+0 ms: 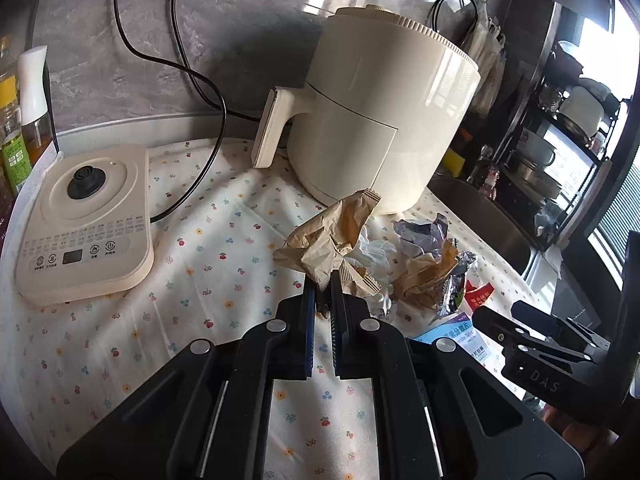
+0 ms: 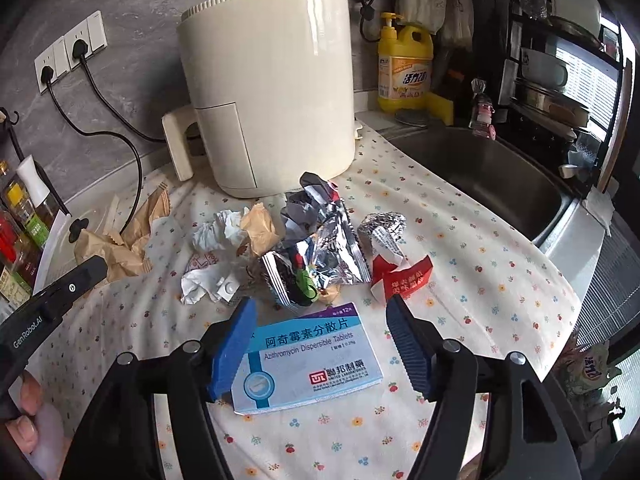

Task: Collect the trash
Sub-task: 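Lift the brown paper with the left gripper while the right lifts the foil wrapper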

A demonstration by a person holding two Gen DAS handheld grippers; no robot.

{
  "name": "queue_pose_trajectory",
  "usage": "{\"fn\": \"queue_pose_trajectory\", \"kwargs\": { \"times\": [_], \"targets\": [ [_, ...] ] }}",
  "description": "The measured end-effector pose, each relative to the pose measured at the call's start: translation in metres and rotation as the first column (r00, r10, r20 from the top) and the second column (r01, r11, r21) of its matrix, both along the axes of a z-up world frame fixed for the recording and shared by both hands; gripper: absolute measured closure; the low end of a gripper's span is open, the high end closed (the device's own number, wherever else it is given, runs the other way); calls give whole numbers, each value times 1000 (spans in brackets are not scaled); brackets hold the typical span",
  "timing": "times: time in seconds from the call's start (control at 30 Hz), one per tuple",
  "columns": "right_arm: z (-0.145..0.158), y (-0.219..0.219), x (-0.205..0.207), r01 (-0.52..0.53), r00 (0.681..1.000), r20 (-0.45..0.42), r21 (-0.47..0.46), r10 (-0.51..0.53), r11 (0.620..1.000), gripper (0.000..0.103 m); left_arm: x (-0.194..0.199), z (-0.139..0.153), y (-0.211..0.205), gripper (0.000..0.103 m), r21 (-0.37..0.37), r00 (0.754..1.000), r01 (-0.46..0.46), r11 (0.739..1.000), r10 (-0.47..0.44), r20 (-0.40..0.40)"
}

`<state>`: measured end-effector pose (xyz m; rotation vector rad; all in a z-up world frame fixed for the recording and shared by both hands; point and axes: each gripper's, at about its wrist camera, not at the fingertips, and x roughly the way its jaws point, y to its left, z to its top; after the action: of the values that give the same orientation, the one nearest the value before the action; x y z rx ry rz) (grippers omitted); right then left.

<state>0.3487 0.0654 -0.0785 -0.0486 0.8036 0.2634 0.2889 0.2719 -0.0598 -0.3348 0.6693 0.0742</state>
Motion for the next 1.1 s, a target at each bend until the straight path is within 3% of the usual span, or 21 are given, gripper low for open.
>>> {"fn": "queue_pose_trajectory", "kwargs": {
  "times": [0.3,0.33,0.43,0.53,1.1],
  "targets": [
    [-19,27,26,-25,999,-27,-39,24,999,39,14,-17,14,96,-7,999,-22,1000,21,-36],
    [-21,29,29,-28,999,-29,-45,26,999,43,17,-19,14,96,-8,999,-22,1000,21,-40],
    [-27,31,38,-33,998,-63,-40,30,999,78,25,-23,14,96,-10,999,-22,1000,21,-48],
    [-22,24,34,-26,999,-41,-24,25,999,89,30,-21,10,96,-9,999,-20,1000,19,-46],
    [34,-66,-31,0,998,69,84,-6,996,92,10,14,-79,96,38,998,67,997,-67,7]
  ]
}}
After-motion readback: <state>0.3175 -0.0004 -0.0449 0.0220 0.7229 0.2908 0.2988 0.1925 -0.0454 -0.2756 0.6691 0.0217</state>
